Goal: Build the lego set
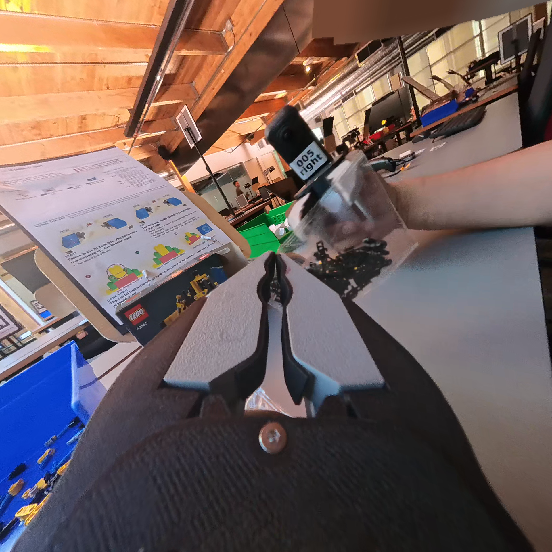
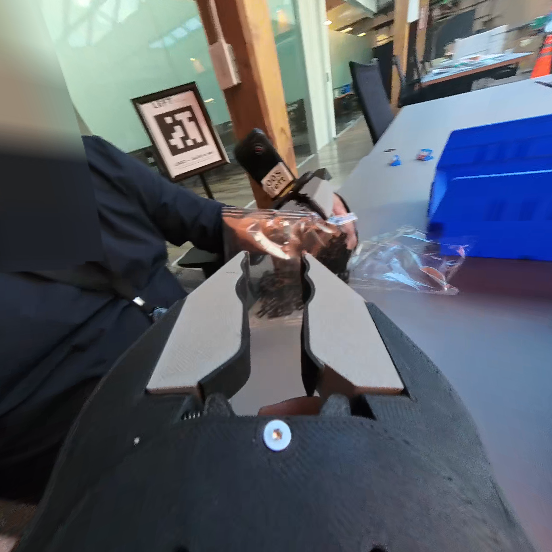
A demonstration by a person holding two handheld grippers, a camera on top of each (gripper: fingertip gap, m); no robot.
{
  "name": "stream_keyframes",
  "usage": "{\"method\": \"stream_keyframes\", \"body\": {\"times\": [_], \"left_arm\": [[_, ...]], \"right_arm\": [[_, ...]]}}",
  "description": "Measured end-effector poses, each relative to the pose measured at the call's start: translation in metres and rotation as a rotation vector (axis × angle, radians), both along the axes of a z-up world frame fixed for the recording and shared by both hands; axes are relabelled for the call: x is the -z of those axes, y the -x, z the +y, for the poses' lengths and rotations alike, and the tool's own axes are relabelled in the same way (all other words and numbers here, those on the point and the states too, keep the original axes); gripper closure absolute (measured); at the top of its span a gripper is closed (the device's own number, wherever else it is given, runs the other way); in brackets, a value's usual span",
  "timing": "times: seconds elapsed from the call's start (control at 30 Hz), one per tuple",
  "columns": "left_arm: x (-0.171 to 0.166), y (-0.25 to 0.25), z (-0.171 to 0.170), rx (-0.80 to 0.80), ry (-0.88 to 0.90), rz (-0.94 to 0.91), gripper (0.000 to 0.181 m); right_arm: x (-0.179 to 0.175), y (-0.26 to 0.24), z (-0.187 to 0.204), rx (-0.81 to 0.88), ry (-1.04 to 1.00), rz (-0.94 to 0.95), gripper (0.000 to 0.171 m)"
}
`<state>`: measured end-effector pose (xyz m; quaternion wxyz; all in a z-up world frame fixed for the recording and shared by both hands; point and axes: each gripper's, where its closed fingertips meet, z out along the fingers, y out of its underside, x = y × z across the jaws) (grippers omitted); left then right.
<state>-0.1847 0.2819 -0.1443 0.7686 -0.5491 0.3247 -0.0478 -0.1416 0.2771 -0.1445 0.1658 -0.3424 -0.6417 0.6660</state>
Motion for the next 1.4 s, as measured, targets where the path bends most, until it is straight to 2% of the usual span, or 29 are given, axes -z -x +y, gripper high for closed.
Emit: {"method": "stream_keyframes", "body": {"times": [0.23, 0.43, 0.5, 0.63, 0.67, 0.77, 0.93, 1.07, 1.23, 1.27, 1.3, 1.4], "left_arm": [[0.011, -0.008, 0.003, -0.031, 0.009, 0.095, 0.181], [0.013, -0.009, 0.004, -0.052, -0.003, 0.123, 0.181], [0.012, -0.008, 0.005, -0.058, -0.005, 0.119, 0.181], [0.010, -0.002, 0.007, -0.093, -0.010, 0.114, 0.181], [0.009, -0.002, 0.007, -0.100, -0.015, 0.112, 0.181], [0.009, 0.000, 0.008, -0.124, -0.028, 0.123, 0.181], [0.010, 0.003, 0.012, -0.213, -0.059, 0.197, 0.181], [0.012, 0.005, 0.016, -0.299, -0.096, 0.278, 0.181], [0.012, 0.010, 0.018, -0.329, -0.087, 0.269, 0.181], [0.011, 0.012, 0.019, -0.344, -0.086, 0.267, 0.181], [0.012, 0.014, 0.020, -0.356, -0.086, 0.269, 0.181], [0.012, 0.013, 0.020, -0.357, -0.086, 0.276, 0.181]], "right_arm": [[0.026, 0.026, -0.023, 0.031, -0.141, -0.054, 0.128], [0.045, 0.047, -0.014, 0.150, -0.221, -0.106, 0.125], [0.041, 0.045, -0.014, 0.145, -0.215, -0.084, 0.131], [0.027, 0.041, -0.011, 0.159, -0.210, -0.009, 0.163], [0.024, 0.040, -0.012, 0.149, -0.195, -0.004, 0.161], [0.020, 0.038, -0.015, 0.119, -0.126, -0.028, 0.135], [0.025, 0.048, -0.014, 0.142, -0.082, -0.068, 0.134], [0.027, 0.055, -0.012, 0.160, -0.049, -0.080, 0.140], [0.028, 0.058, -0.011, 0.163, -0.008, -0.085, 0.155], [0.029, 0.058, -0.011, 0.159, -0.007, -0.088, 0.159], [0.029, 0.057, -0.010, 0.159, -0.013, -0.087, 0.171], [0.024, 0.055, -0.006, 0.170, -0.014, -0.062, 0.171]]}}
